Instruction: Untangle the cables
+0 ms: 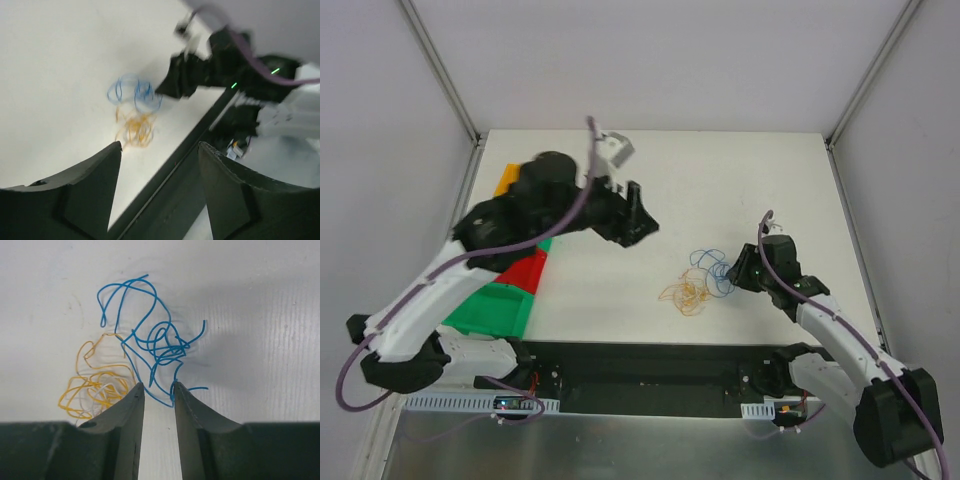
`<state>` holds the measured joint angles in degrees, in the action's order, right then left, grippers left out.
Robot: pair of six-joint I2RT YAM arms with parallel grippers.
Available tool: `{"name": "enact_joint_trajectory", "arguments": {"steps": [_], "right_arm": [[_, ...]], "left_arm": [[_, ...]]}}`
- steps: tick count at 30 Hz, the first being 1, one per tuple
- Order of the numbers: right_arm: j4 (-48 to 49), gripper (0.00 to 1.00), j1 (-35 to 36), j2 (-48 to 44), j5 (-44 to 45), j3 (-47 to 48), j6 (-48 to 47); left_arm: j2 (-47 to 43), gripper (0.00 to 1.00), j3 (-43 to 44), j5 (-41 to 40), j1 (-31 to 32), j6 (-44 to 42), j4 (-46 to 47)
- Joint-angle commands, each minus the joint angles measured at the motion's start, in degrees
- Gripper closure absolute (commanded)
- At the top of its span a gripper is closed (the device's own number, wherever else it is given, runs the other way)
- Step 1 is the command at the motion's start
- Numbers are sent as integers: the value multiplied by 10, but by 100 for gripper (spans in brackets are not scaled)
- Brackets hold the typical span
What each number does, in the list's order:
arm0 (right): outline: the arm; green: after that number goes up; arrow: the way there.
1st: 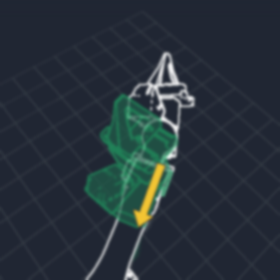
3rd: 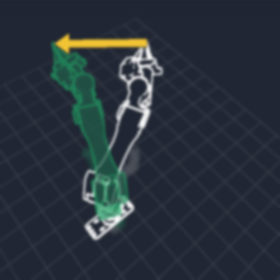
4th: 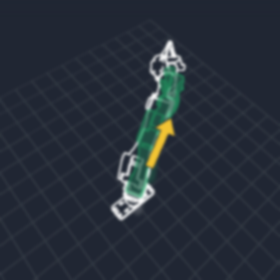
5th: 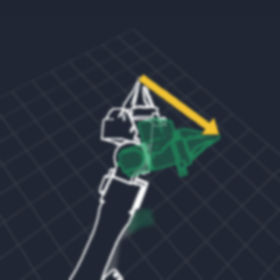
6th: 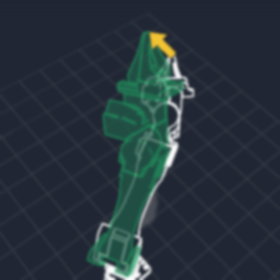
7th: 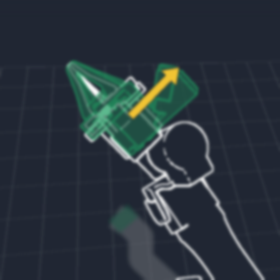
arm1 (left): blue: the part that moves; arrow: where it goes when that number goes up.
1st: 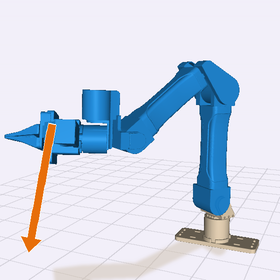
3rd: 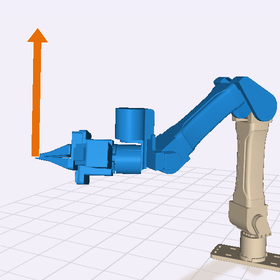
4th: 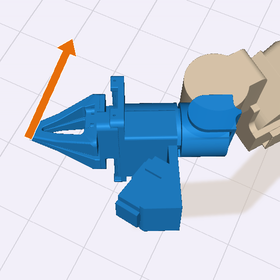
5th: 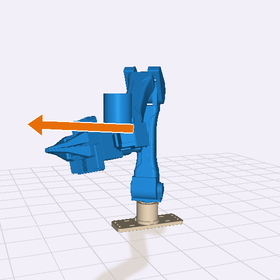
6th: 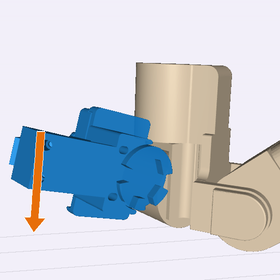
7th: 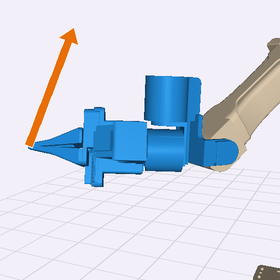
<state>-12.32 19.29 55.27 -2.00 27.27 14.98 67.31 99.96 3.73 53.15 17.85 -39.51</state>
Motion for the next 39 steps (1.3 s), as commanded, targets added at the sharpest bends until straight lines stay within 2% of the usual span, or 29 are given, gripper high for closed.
{"name": "enact_joint_trajectory", "arguments": {"steps": [1,3,4,6,8,12,14,19,24,27,34,39], "right_arm": [[-40,66,-4,-78,-6,5,-4],[-68,63,-3,-127,13,2,-5],[-90,57,-3,-144,36,3,-5],[-117,33,-4,-177,59,2,-5],[-129,23,-4,-204,70,-5,-12],[-134,23,-5,-218,64,-17,-24],[-132,23,-6,-218,54,-19,-21],[-118,23,-7,-231,59,-40,-12],[-100,23,-9,-242,58,-55,-10],[-92,23,-12,-239,54,-58,-11],[-41,23,-14,-231,30,-101,-1],[-37,23,-13,-242,26,-106,-9]], "left_arm": [[43,33,-133,89,-4,48,82],[76,29,-162,113,-3,58,115],[96,28,-167,121,-4,61,128],[149,28,-160,132,-3,64,139],[213,32,-142,147,-3,63,151],[329,47,-107,177,-4,58,187],[387,50,-77,179,-3,47,189],[464,53,-24,120,-8,7,189],[519,45,2,115,-24,3,182],[555,44,22,106,-24,-3,174],[609,53,63,59,-29,-32,167],[641,62,84,102,-30,-17,168]]}}
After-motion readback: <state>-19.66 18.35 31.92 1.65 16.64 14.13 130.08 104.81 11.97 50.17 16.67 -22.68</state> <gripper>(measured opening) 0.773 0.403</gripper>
